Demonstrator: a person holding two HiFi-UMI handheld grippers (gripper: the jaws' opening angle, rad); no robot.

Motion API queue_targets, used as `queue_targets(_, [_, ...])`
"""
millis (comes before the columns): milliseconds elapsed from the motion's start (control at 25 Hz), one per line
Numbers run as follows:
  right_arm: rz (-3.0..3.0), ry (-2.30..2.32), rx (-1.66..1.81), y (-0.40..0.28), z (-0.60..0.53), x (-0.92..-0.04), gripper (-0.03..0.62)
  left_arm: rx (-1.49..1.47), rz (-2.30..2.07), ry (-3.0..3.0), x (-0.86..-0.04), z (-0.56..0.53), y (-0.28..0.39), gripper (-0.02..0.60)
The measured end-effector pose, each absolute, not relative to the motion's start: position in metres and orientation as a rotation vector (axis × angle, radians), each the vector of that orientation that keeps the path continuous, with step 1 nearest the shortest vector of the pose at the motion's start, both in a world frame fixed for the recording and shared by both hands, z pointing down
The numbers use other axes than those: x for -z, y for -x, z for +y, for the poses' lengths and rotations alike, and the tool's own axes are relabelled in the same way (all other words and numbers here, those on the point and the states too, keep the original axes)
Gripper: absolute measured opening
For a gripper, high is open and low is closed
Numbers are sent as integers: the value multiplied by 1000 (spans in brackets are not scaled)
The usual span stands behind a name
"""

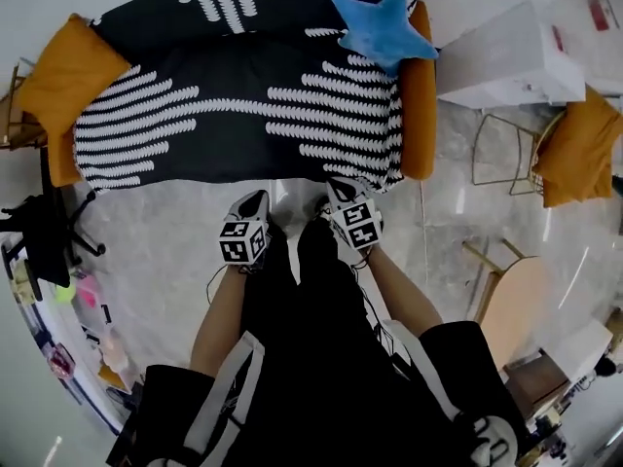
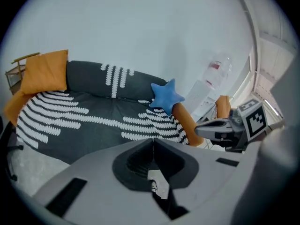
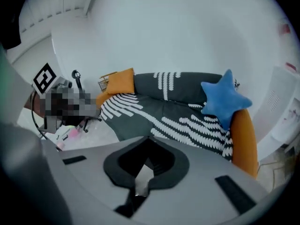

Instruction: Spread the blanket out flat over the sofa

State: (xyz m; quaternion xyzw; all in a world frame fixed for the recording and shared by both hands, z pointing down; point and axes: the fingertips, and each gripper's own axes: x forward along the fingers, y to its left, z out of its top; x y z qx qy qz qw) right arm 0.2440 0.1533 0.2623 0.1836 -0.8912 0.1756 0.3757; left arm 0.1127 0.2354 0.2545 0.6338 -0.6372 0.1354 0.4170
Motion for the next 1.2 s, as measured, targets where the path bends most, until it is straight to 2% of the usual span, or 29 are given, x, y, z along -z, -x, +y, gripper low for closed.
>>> queue_targets(200, [-2357,-421,-391,-190,181,-205,9,-309,-1658,-1630,-203,250,-67,21])
queue_targets(600, [-2546,-501,-276,-117,180,-72,9,-139,-1768,-1727,-91,245,-25,21])
queue_targets(1200, [-2827,-937,13,-132,117,145,9,118,-1895,-2226,139,157,-36,21])
